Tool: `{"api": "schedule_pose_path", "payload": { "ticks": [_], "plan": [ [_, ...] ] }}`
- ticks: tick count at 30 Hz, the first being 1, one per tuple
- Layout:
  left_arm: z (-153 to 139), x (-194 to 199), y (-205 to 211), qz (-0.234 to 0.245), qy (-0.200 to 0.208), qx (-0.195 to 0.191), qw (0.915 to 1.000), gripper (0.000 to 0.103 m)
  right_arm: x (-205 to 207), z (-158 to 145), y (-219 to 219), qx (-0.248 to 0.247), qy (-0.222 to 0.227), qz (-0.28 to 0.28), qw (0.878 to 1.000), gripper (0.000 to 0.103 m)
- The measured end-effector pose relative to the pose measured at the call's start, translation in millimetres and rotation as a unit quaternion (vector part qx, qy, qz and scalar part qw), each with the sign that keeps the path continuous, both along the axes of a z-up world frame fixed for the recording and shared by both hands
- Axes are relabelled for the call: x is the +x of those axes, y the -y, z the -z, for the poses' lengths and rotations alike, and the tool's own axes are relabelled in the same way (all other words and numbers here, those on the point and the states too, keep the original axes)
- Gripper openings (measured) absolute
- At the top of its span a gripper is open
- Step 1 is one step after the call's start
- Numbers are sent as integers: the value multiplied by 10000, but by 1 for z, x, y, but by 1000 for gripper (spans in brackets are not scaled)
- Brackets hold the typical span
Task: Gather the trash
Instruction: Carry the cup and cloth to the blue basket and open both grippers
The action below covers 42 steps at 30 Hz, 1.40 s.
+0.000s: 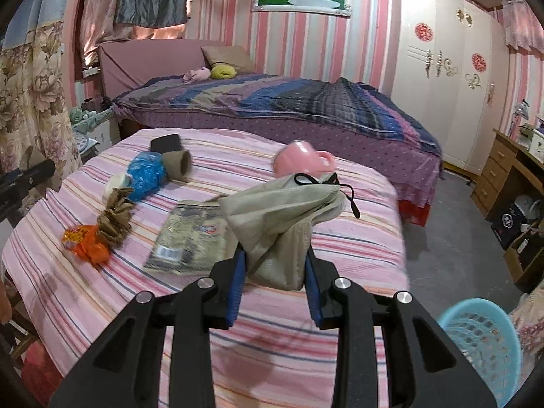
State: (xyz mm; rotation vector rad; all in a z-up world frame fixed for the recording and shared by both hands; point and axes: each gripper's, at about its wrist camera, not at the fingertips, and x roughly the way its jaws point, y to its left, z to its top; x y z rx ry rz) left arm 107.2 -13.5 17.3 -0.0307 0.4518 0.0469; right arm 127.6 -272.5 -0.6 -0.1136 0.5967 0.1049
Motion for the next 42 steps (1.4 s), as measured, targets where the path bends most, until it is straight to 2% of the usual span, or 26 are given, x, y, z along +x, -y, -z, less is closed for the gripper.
{"api": "schedule_pose_path", "payload": {
  "ticks": [7,11,16,24,30,35,38,42],
  "plan": [
    [-1,-3,57,448,-2,15,9990,43,-26,-7,48,-124,15,323,9994,32],
    [2,-1,92,783,-51,-30,9969,44,-45,-9,93,-99,7,659,9978,32],
    [7,-7,147,1263,-18,103,9919,44,-65,-8,144,-95,-42,1076,9941,32],
    [26,-12,231,1989,-255,104,9796,44,-90,6,209,-264,-372,1545,9869,32],
    [43,-17,286,2378,-434,196,9701,44,-107,14,250,-49,-422,1799,9828,32],
    [56,-17,330,2687,-613,248,9610,44,-110,19,269,155,-392,1936,9802,32],
    [61,-20,354,2828,-608,404,9564,44,-109,27,280,221,-501,1951,9793,32],
    [64,-20,372,2995,-624,423,9511,44,-109,32,290,274,-593,1982,9780,32]
  ]
}}
